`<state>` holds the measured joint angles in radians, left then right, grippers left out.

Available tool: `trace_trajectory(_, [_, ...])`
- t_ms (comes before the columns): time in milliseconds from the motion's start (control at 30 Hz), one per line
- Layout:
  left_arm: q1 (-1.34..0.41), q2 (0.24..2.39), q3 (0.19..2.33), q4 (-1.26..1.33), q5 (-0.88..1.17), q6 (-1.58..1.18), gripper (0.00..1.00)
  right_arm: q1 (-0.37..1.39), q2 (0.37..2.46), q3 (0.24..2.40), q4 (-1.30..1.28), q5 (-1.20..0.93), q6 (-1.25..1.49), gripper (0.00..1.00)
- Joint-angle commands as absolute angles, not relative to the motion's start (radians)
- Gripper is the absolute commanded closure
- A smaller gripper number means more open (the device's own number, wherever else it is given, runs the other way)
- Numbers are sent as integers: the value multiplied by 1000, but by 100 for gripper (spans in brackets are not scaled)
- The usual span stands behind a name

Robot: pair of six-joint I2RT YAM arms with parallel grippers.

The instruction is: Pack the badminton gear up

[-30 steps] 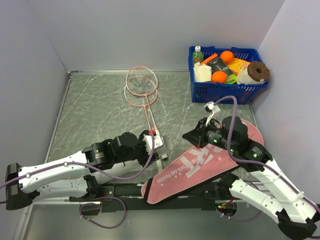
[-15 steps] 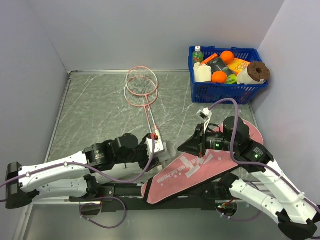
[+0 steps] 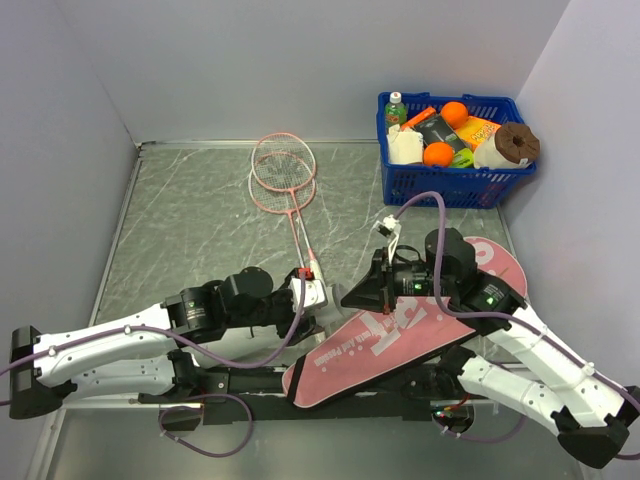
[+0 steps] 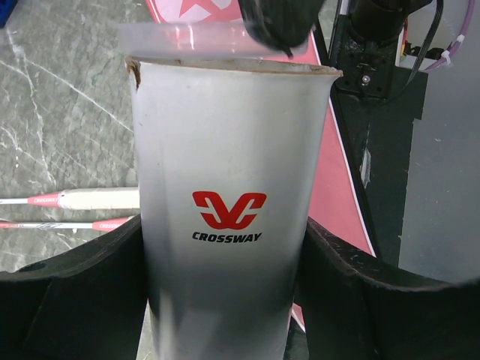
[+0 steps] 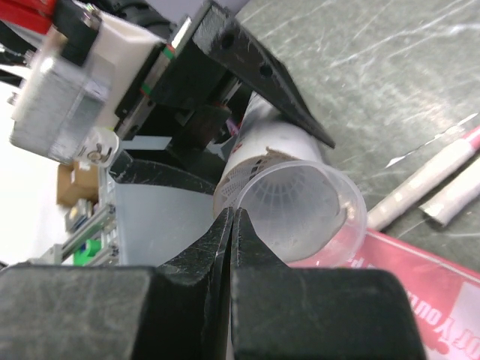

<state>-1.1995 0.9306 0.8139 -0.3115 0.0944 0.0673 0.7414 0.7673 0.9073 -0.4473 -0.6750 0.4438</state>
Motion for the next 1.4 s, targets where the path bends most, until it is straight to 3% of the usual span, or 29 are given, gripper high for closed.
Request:
trace_trajectory(0, [-1206,902,836,-245,115,75,99,778,770,899,-364,-670,462,100])
trace_trajectory(1367, [-1209,902,836,-245,107,69,99,841,769,842,-252,-684,518,100])
